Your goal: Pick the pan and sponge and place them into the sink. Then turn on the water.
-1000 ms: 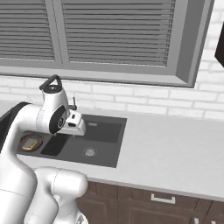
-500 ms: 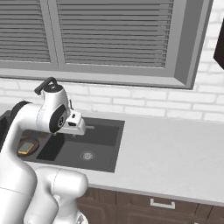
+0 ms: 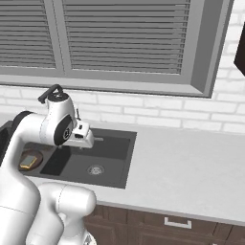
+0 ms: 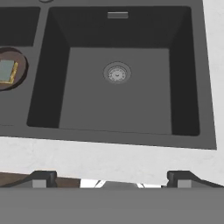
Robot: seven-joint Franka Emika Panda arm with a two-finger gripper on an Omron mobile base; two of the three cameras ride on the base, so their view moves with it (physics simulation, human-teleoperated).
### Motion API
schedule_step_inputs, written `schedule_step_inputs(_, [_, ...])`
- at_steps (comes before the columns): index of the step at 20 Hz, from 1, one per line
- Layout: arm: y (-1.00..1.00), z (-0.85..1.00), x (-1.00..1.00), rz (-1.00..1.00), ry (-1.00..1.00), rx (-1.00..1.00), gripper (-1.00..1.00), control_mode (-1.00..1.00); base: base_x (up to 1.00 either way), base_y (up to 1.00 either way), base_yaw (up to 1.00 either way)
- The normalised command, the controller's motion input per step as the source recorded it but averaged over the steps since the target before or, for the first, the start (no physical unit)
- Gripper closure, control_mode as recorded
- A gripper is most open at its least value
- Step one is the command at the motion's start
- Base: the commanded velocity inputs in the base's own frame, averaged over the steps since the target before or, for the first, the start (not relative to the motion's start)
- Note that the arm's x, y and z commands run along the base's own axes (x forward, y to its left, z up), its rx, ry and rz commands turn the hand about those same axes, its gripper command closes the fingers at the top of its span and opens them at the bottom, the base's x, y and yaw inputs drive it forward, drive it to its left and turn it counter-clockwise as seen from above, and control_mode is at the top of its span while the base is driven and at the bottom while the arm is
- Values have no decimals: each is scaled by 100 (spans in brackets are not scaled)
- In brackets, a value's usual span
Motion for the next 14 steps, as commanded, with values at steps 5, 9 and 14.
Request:
schedule_step_inputs(5, [12,-2,1,0,-11,0,-100,-100,0,0,0])
schedule_step_inputs(9, [14,0,9,4,-42,8,-100,-100,0,0,0])
schedule_step_inputs(14, [13,0,48,2,-48,11,-100,-100,0,0,0])
